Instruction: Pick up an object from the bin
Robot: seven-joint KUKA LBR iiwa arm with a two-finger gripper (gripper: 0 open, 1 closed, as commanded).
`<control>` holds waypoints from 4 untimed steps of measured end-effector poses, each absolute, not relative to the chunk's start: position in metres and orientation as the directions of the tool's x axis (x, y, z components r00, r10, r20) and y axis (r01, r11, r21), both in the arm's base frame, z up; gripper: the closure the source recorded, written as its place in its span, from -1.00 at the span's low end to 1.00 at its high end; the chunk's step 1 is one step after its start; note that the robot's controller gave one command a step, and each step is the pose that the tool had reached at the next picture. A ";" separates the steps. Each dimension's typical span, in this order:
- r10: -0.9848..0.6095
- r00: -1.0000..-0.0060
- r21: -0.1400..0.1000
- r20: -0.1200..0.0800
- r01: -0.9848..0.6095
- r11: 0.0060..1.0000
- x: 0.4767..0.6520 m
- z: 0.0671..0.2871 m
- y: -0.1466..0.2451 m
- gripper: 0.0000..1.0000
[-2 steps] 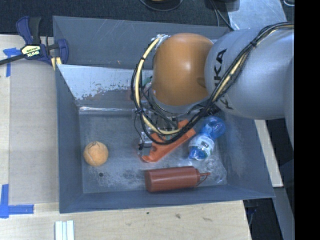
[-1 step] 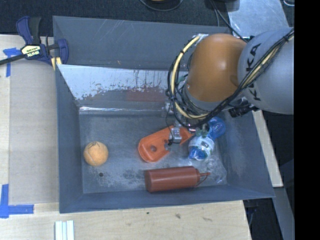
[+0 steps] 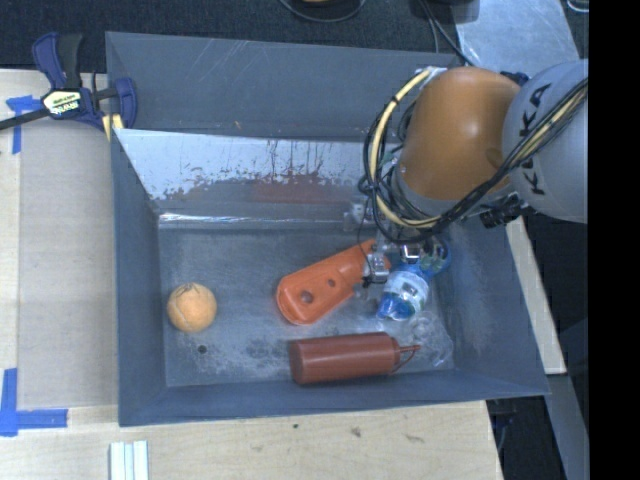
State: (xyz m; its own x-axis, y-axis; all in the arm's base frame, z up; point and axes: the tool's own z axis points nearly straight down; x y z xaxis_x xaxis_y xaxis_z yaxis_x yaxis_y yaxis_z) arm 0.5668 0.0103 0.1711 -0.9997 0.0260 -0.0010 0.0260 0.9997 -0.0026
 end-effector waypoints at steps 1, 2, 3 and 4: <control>0.138 -0.990 -0.001 -0.001 0.138 0.990 0.557 0.073 0.052 1.00; 0.139 -0.990 -0.001 -0.001 0.139 0.990 0.557 0.073 0.052 1.00; 0.168 -0.986 -0.001 -0.003 0.168 0.986 0.544 0.163 0.054 1.00; 0.168 -0.986 -0.001 -0.003 0.168 0.986 0.544 0.163 0.054 1.00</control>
Offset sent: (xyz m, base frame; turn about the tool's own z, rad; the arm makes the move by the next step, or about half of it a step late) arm 0.0000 0.0000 0.0000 0.0000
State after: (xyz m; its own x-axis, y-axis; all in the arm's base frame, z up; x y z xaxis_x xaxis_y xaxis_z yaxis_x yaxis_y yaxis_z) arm 0.5443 0.0537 0.1633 -0.9858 0.1679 -0.0028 0.1679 0.9858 -0.0007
